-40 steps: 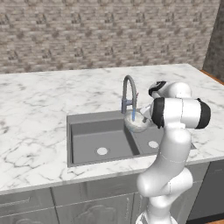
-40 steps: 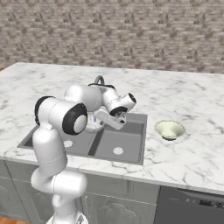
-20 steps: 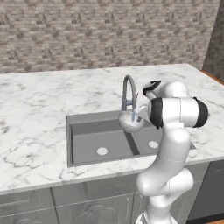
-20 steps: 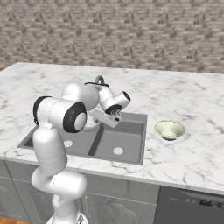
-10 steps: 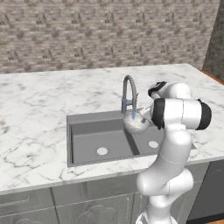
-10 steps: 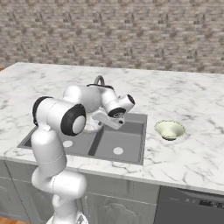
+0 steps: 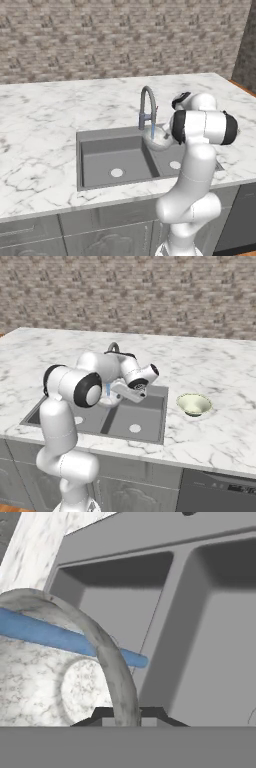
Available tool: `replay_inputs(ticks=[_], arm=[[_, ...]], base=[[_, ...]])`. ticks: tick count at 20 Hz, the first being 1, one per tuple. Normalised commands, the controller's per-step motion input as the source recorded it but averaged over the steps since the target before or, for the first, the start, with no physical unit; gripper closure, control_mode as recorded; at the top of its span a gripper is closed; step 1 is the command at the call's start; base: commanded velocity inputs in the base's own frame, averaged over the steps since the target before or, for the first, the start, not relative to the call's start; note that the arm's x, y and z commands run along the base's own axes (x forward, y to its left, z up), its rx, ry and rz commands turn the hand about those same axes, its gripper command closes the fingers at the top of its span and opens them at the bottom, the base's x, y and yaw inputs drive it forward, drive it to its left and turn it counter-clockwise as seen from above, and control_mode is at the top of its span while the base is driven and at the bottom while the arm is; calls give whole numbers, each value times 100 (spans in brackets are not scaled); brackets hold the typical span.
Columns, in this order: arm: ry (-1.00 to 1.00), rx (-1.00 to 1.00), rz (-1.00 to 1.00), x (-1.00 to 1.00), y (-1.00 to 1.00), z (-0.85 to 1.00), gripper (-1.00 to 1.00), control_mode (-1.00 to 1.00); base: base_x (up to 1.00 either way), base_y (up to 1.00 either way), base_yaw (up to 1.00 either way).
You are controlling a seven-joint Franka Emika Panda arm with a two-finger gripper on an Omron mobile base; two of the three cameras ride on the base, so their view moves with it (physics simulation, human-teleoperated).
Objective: Rinse each bowl for a few seconds and place them down in the sink or on the counter.
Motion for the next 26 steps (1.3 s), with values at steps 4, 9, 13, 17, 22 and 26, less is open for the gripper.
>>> replay_inputs(ticks=[4, 9, 13, 17, 22, 26], arm=[[0, 0, 1, 0, 23, 0, 100, -100], [-3, 4, 5, -46, -1, -1, 100, -100], [-4, 1, 11, -13, -32, -4, 100, -100], [-1, 0, 4, 31, -15, 0, 100, -100], [0, 0, 0, 34, 7, 0, 100, -100], [-1, 0, 0, -3, 18, 0, 100, -100]], base=[[0, 0, 0], [0, 0, 0], [0, 0, 0], [0, 0, 0], [0, 0, 0], [0, 0, 0]])
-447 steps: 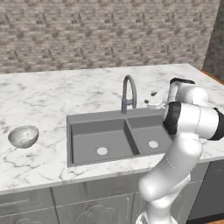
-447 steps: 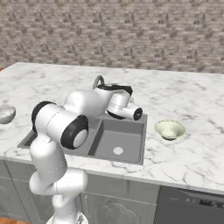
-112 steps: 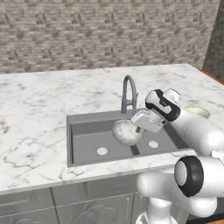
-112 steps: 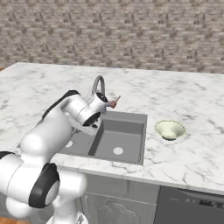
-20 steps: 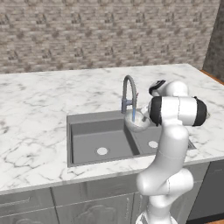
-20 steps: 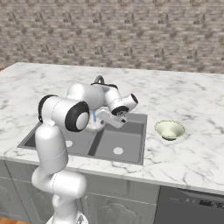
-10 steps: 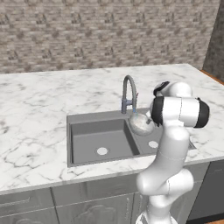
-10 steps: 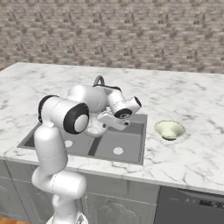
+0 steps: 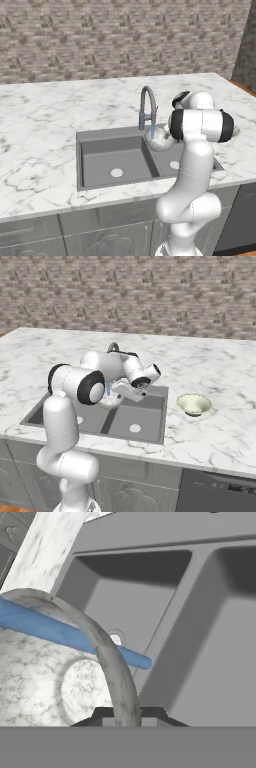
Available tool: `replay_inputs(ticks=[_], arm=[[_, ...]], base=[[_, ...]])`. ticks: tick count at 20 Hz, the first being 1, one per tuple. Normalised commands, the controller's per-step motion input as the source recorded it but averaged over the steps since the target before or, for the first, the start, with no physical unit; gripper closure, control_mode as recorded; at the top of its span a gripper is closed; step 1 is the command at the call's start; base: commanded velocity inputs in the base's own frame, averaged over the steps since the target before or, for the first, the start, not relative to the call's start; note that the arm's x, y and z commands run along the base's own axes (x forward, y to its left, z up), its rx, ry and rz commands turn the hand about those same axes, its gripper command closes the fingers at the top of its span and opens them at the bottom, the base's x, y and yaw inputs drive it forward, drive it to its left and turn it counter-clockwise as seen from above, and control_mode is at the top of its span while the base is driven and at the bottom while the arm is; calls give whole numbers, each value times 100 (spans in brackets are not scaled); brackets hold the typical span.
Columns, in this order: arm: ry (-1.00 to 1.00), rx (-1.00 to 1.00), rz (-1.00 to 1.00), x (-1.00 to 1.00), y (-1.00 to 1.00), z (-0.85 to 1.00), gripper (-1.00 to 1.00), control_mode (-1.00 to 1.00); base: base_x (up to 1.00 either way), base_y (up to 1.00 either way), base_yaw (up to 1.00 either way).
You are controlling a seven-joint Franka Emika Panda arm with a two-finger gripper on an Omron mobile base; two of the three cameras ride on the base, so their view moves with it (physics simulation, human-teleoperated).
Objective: Rinse each bowl for a few seconds and place them down in the sink or on the counter.
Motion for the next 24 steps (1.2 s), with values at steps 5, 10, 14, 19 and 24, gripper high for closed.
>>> replay_inputs(ticks=[5, 10, 14, 19, 24], arm=[[0, 0, 0, -65, 58, 0, 100, -100], [0, 0, 0, -87, 85, 0, 100, -100], [0, 0, -4, -73, 96, 0, 100, -100], [1, -2, -18, -22, 85, 0, 100, -100], [7, 0, -27, 19, 24, -2, 100, -100]], base=[[0, 0, 0], [0, 0, 0], [0, 0, 0], [0, 0, 0], [0, 0, 0]])
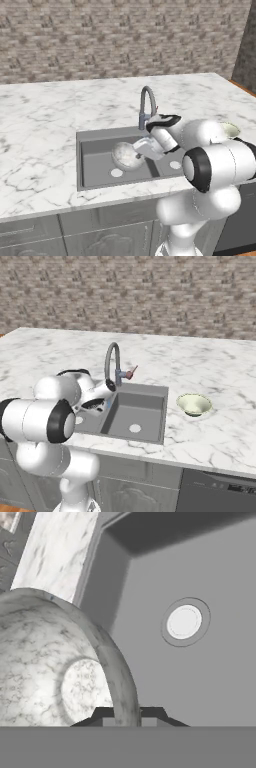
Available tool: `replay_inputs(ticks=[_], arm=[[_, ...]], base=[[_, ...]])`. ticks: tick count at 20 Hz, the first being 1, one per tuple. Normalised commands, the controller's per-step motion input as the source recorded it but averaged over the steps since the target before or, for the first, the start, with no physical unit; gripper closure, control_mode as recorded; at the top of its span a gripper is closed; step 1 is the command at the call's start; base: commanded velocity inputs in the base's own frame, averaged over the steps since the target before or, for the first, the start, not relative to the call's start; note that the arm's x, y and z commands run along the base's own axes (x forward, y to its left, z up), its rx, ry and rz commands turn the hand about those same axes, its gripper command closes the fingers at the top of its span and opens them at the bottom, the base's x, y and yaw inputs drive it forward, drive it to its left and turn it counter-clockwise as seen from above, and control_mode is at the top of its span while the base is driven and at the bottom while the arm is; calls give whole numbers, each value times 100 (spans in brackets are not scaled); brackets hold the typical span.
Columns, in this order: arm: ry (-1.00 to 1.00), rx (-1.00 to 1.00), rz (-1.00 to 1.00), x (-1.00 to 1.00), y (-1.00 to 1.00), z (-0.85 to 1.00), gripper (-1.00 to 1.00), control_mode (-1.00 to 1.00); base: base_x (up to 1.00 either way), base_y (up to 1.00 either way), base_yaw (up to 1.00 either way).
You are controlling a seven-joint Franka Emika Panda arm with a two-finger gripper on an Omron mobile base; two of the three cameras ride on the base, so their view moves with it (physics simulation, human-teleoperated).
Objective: Rinse each bowl for a few seconds and place them down in the sink or on the counter.
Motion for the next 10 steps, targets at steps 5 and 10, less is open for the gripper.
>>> replay_inputs(ticks=[5, 10], arm=[[7, -3, -21, 45, 2, -14, 100, -100], [13, -5, -18, 44, 0, -22, 100, -100]], base=[[0, 0, 0], [0, 0, 0]])
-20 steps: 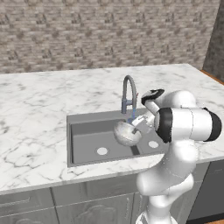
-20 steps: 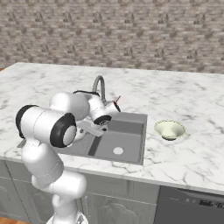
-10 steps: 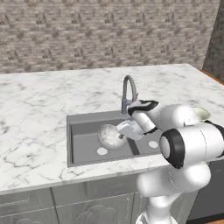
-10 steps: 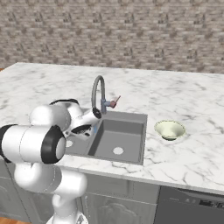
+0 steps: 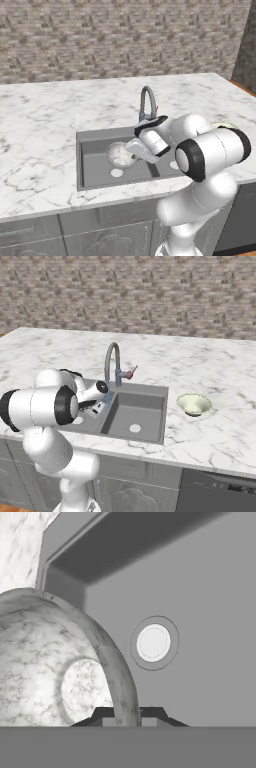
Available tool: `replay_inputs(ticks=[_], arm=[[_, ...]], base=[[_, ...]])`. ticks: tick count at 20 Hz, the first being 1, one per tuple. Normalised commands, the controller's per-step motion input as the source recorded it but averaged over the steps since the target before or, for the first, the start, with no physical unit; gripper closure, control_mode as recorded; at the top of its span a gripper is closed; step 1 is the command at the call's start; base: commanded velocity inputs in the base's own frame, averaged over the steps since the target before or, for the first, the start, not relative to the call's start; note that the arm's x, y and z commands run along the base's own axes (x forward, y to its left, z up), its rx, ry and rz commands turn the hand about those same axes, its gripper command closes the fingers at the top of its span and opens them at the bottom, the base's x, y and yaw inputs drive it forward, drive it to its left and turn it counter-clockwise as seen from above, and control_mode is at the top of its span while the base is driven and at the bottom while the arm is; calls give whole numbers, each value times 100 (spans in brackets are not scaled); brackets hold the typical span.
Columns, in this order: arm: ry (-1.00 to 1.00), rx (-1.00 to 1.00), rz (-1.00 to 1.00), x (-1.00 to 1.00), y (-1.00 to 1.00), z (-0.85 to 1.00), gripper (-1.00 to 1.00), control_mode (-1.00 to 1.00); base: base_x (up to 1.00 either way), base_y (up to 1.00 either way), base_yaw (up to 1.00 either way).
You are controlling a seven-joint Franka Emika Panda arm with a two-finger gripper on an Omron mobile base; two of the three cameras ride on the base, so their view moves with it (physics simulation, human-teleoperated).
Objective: Rinse each bowl for a few seconds and place them down in the sink or on the counter.
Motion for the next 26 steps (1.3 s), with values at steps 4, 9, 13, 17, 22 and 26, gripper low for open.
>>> replay_inputs(ticks=[4, 9, 13, 17, 22, 26], arm=[[13, -6, -14, 17, 3, -21, 100, -100], [8, -11, -15, 3, 21, -20, 100, -100], [9, -16, -19, 19, 36, -22, 100, -100], [14, -18, -16, 44, 32, -13, 100, -100], [12, -10, -13, 42, 5, -16, 100, -100], [13, -3, -11, 48, 0, -12, 100, -100]], base=[[0, 0, 0], [0, 0, 0], [0, 0, 0], [0, 0, 0], [0, 0, 0], [0, 0, 0]])
